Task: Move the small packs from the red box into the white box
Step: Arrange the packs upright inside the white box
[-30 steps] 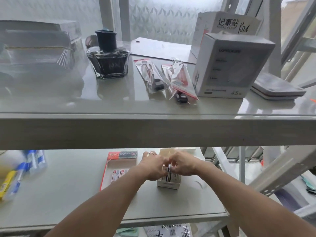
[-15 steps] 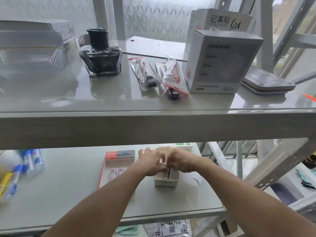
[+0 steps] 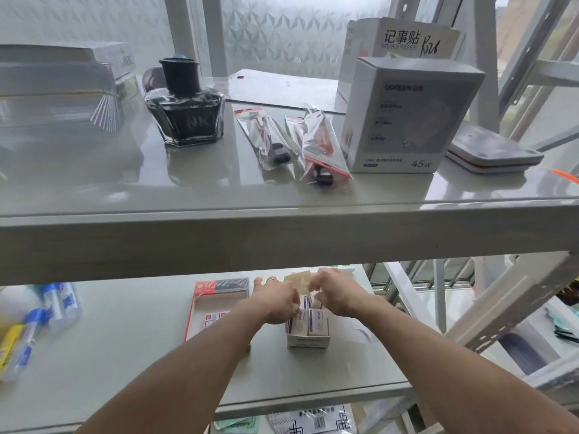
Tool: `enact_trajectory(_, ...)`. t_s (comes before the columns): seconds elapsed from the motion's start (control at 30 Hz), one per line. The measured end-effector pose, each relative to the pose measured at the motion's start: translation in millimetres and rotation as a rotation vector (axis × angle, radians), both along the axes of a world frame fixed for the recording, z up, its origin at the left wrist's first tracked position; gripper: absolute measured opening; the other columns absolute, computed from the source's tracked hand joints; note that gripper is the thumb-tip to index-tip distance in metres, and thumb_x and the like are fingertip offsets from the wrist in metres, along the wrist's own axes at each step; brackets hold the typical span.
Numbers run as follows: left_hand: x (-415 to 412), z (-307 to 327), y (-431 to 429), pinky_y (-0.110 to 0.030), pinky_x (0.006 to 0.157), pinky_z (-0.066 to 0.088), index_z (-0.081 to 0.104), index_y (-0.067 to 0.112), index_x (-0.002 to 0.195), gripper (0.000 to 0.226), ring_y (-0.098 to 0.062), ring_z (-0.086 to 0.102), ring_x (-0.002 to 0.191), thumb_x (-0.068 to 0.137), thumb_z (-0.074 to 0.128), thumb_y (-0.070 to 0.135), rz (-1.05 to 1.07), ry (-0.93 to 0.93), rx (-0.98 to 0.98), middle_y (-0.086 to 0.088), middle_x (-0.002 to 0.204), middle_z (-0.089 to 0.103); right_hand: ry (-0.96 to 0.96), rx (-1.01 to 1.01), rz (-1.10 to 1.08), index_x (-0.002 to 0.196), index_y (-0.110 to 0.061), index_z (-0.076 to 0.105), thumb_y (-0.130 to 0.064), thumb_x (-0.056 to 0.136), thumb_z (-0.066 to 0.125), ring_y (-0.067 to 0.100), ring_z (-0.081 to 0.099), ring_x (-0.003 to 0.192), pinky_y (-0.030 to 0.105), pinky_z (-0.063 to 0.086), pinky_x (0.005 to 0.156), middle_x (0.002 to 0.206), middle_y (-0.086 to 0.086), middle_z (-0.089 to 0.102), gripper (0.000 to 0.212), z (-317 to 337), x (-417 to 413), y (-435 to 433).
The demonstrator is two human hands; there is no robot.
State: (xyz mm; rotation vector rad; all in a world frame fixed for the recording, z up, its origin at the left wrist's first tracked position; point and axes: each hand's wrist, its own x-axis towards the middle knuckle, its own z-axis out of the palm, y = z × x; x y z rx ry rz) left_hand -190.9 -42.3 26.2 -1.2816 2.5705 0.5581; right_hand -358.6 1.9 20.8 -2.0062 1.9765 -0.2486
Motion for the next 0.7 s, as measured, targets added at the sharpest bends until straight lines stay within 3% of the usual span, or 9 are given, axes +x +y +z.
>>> enact_trajectory(0.13, 3, 1, -2, -0.049, 0.105, 0.024, 0.068, 0.034, 0.116, 0.041, -0.027, 0.042, 0.122, 0.092, 0.039, 0.018, -0.041, 0.000, 0.007, 0.003, 0.120, 0.064, -0.020, -0.004, 0.006, 0.107, -0.028, 0.072, -0.015, 0.085, 0.065, 0.023, 0.056, 0.107, 0.029, 0.043, 0.089, 0.113, 0.002, 0.064, 0.026, -11, 7, -11)
enact_trajectory(0.3, 10, -2, 4, -0.051, 0.103, 0.031, 0.069, 0.035, 0.113, 0.040, -0.029, 0.044, 0.120, 0.092, 0.040, 0.019, -0.088, 0.010, 0.008, -0.004, 0.112, 0.067, 0.131, -0.003, 0.148, 0.091, -0.039, 0.074, -0.044, 0.083, 0.067, 0.022, 0.043, 0.101, 0.041, 0.039, 0.085, 0.094, -0.007, 0.071, 0.012, -23, 19, -16)
enact_trajectory(0.43, 22, -3, 5, -0.049, 0.100, 0.030, 0.065, 0.038, 0.119, 0.043, -0.029, 0.042, 0.122, 0.092, 0.038, 0.016, -0.053, 0.075, 0.038, 0.002, 0.119, 0.066, 0.258, -0.040, 0.234, 0.098, -0.042, 0.073, -0.045, 0.089, 0.060, 0.021, 0.042, 0.103, 0.038, 0.026, 0.077, 0.103, -0.010, 0.071, 0.016, -17, 21, -20)
enact_trajectory(0.53, 20, -4, 7, -0.049, 0.099, 0.030, 0.064, 0.036, 0.121, 0.046, -0.029, 0.041, 0.123, 0.091, 0.039, 0.013, -0.072, 0.077, 0.055, 0.006, 0.129, 0.063, 0.310, -0.070, 0.248, 0.096, -0.040, 0.073, -0.039, 0.091, 0.058, 0.023, 0.045, 0.105, 0.040, 0.029, 0.076, 0.109, -0.009, 0.070, 0.016, -17, 22, -18)
enact_trajectory(0.7, 21, -11, 8, -0.050, 0.104, 0.034, 0.066, 0.040, 0.119, 0.045, -0.030, 0.041, 0.124, 0.092, 0.041, 0.014, -0.067, 0.106, 0.062, 0.004, 0.131, 0.057, 0.265, 0.011, 0.269, 0.104, -0.046, 0.070, -0.061, 0.086, 0.054, 0.015, 0.034, 0.096, 0.036, 0.025, 0.076, 0.101, -0.012, 0.071, 0.028, -18, 14, -16)
